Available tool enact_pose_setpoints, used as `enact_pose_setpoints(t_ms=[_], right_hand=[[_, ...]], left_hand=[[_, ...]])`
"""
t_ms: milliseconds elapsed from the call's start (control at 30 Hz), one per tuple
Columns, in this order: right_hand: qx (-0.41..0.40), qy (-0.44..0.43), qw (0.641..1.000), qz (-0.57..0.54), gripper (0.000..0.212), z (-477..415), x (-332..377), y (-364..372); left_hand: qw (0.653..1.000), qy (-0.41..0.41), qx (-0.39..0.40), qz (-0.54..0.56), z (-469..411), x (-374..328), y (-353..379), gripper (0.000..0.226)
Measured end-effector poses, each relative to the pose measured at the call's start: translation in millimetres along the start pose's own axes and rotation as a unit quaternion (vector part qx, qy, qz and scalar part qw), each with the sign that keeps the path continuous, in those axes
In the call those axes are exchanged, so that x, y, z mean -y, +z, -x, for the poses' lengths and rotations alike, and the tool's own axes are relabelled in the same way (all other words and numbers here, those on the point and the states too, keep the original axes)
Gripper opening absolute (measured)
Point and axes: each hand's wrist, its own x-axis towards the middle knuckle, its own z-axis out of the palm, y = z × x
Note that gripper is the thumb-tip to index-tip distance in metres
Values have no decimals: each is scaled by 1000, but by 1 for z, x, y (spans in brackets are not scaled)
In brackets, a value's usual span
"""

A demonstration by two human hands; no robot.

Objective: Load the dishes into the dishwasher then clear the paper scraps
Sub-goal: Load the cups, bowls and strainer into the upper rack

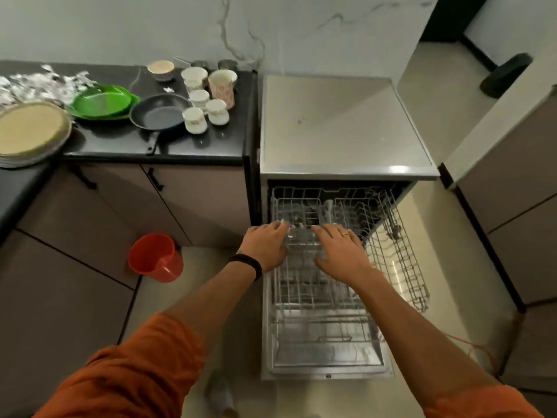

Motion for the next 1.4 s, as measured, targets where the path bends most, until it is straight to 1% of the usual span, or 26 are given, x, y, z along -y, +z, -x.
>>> enact_pose_setpoints(t_ms=[200, 333, 467, 600, 767, 967, 1067, 1233, 1400], right_hand=[[-45, -15, 999, 0, 77, -54, 78, -26], [-83, -28, 996, 6, 78, -94, 126, -40], [-101, -51, 994, -4, 78, -131, 164, -52], [-108, -80, 991, 0, 78, -172, 188, -62], [-115, -105, 988, -19, 77, -242, 202, -71], [-108, -119, 986, -52, 78, -328, 201, -90], [-107, -130, 985, -34, 77, -368, 198, -101], [-105, -92, 988, -65, 80, -421, 190, -112], [-90, -52, 990, -95, 82, -465, 181, -110]], left_hand=[[999, -8, -48, 5, -2, 84, -53, 46], [997, -10, -80, 0, -5, 138, -77, 48], [994, -26, -102, 0, -14, 180, -95, 53], [992, -48, -116, 11, -34, 215, -110, 59], [990, -74, -123, 4, -73, 255, -122, 59], [987, -100, -128, -4, -135, 293, -146, 57], [984, -116, -133, 3, -164, 306, -154, 60], [984, -131, -123, 3, -208, 319, -164, 56], [988, -107, -108, -7, -258, 330, -164, 59]])
